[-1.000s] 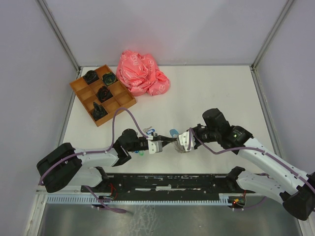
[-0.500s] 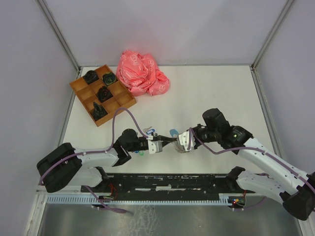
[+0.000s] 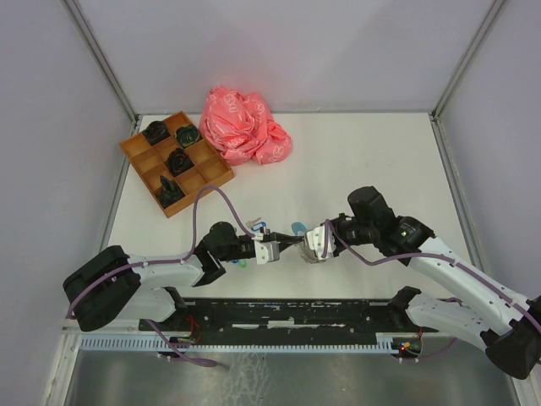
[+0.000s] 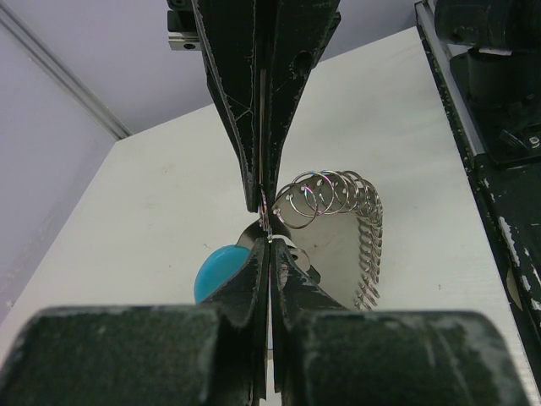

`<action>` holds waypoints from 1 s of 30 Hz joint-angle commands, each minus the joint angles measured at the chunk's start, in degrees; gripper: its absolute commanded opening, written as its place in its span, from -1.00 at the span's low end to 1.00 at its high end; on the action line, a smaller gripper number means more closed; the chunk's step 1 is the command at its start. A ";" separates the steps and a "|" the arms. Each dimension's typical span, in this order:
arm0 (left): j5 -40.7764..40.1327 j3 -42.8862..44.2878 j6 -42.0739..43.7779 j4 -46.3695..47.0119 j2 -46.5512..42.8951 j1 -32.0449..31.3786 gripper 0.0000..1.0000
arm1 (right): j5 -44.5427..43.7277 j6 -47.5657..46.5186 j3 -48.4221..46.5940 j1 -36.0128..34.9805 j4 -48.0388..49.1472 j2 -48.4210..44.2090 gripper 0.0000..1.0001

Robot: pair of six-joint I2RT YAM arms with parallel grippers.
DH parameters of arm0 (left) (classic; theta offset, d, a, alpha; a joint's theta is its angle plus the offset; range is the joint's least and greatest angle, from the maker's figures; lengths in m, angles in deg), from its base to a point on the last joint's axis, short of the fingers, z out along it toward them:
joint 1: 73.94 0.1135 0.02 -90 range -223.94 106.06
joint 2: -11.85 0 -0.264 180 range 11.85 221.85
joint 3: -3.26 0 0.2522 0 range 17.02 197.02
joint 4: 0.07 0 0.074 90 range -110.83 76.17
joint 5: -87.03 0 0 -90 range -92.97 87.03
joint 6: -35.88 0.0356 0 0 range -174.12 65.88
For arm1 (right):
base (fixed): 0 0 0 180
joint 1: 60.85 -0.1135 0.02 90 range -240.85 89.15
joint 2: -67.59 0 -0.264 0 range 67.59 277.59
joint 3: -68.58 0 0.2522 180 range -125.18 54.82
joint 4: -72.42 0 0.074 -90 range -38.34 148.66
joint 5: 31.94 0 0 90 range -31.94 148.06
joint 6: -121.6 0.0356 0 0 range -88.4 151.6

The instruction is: Put the keys on the keyring

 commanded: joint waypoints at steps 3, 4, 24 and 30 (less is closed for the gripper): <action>-0.59 1.70 -2.18 3.28 -1.08 -0.20 -0.95 | 1.42 0.40 -1.28 -0.26 3.45 -1.38 -0.98; -0.30 1.79 -2.18 3.30 -1.03 -0.21 -0.95 | 1.42 0.40 -1.29 -0.27 3.46 -1.29 -0.98; 1.33 2.46 -2.79 4.37 -0.02 -0.29 -0.95 | 1.77 0.84 -1.46 -0.31 3.47 -1.12 -0.98; 1.89 2.61 -3.04 4.32 0.32 -0.29 -0.95 | 1.83 0.93 -1.53 -0.25 3.54 -1.15 -0.98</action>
